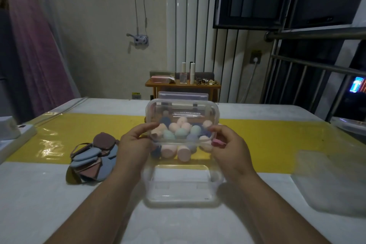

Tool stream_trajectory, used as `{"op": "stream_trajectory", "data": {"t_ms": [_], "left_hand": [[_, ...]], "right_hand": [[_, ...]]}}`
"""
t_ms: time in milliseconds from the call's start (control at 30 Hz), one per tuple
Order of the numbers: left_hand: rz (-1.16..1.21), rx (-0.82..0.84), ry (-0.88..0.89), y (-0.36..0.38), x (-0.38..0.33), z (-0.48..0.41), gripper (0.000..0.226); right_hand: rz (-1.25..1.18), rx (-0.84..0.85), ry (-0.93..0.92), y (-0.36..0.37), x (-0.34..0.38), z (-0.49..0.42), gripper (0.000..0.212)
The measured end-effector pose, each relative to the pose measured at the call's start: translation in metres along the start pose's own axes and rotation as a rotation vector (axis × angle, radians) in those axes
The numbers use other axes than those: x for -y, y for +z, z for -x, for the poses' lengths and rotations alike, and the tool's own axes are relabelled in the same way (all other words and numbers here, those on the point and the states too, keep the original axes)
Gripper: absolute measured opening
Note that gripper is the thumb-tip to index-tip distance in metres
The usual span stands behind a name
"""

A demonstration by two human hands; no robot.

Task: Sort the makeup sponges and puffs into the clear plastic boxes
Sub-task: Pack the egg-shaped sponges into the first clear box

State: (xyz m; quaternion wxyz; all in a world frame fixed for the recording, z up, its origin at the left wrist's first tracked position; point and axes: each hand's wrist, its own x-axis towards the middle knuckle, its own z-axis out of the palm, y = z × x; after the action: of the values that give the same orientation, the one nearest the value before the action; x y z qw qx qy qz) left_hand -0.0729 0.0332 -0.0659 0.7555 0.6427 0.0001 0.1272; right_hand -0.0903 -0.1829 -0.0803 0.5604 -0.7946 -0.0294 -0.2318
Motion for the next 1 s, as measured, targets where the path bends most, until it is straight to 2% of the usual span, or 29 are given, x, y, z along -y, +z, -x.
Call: {"op": "stream_trajectory", "data": {"t_ms": [100, 200, 300, 433, 500, 633, 767, 867, 933, 1000], "left_hand": [[-0.063, 0.037, -0.017, 0.001, -0.002, 0.003, 0.066], [-0.097, 0.093, -0.039, 0.001, -0.005, 0.006, 0.067], [-0.099, 0.099, -0.043, -0.001, -0.006, 0.005, 0.064], [-0.091, 0.047, -0.032, -0.003, -0.008, 0.004, 0.063], [-0.079, 0.042, -0.034, -0.004, -0.008, 0.005, 0.062], [-0.055, 0.04, -0.051, -0.003, -0.009, 0.006, 0.06], [-0.04, 0.044, -0.056, -0.005, -0.007, 0.004, 0.059], [-0.032, 0.046, -0.058, -0.004, -0.005, 0.004, 0.058], [-0.026, 0.044, -0.061, -0.003, -0.004, 0.004, 0.054], [0.022, 0.031, -0.074, -0.001, -0.005, 0.004, 0.052]], "right_hand": [[-0.059, 0.036, 0.04, 0.0, 0.001, 0.0, 0.052], [-0.103, 0.035, 0.058, -0.002, 0.007, 0.003, 0.048], [0.044, -0.078, 0.052, -0.011, 0.016, 0.002, 0.04], [0.259, -0.172, 0.146, -0.031, 0.012, -0.009, 0.027], [0.404, -0.144, 0.191, -0.037, 0.007, -0.014, 0.021], [0.547, -0.047, 0.28, -0.04, 0.004, -0.014, 0.025], [0.676, 0.035, 0.253, -0.032, 0.005, -0.007, 0.018], [0.753, 0.077, 0.211, -0.028, 0.006, -0.005, 0.024], [0.782, 0.116, 0.188, -0.029, 0.006, -0.005, 0.02], [0.794, 0.146, 0.199, -0.03, 0.005, -0.006, 0.033]]}}
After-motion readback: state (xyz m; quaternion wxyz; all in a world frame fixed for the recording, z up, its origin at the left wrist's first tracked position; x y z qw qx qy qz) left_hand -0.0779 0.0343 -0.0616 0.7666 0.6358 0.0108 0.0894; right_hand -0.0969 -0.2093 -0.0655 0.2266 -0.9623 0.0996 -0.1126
